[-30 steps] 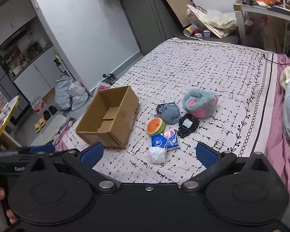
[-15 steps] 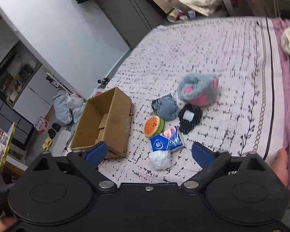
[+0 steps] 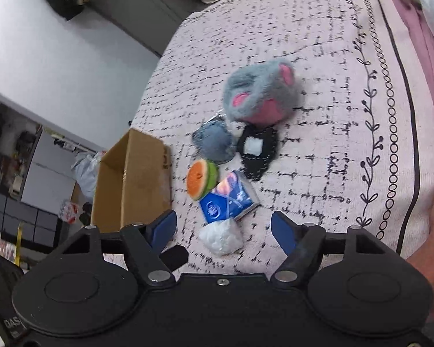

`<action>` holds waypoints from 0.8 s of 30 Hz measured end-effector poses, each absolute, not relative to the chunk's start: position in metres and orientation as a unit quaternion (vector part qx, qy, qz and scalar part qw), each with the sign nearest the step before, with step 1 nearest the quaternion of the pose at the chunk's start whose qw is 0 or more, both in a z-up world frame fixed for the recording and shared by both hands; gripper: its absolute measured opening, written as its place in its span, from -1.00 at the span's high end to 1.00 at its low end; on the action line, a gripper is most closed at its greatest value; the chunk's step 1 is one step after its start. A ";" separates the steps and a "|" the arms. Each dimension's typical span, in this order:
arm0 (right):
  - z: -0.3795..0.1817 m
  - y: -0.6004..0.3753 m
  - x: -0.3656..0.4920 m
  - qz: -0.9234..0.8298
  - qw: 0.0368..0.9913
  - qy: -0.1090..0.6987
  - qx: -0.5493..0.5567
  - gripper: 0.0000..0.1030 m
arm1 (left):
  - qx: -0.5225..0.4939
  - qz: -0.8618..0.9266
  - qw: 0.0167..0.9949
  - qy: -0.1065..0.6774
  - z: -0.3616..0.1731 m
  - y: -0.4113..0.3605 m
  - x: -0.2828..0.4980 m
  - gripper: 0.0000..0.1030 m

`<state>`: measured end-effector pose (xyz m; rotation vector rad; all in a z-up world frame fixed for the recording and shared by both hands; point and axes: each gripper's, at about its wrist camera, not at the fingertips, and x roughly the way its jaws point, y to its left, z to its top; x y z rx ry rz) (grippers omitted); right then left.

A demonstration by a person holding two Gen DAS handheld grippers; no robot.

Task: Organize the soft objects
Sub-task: 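Grasp the white plastic bag with the left tool while the right tool grasps the blue tissue pack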

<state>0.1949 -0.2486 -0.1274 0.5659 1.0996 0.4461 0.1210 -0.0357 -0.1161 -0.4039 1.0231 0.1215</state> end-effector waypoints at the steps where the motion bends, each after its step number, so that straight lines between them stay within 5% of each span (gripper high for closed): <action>1: -0.129 -0.250 0.196 0.206 0.790 0.511 0.269 -0.33 | -0.193 0.060 0.849 0.489 -0.120 -0.037 0.124 -0.59; 12: -0.158 -0.248 0.216 0.191 0.759 0.530 0.326 -0.22 | -0.193 0.082 0.826 0.523 -0.159 -0.049 0.153 -0.40; 20: -0.177 -0.233 0.227 0.185 0.744 0.545 0.339 -0.14 | -0.199 0.079 0.823 0.527 -0.173 -0.052 0.160 0.15; 24: -0.184 -0.230 0.230 0.179 0.739 0.548 0.349 -0.11 | -0.209 0.088 0.825 0.518 -0.170 -0.049 0.156 0.17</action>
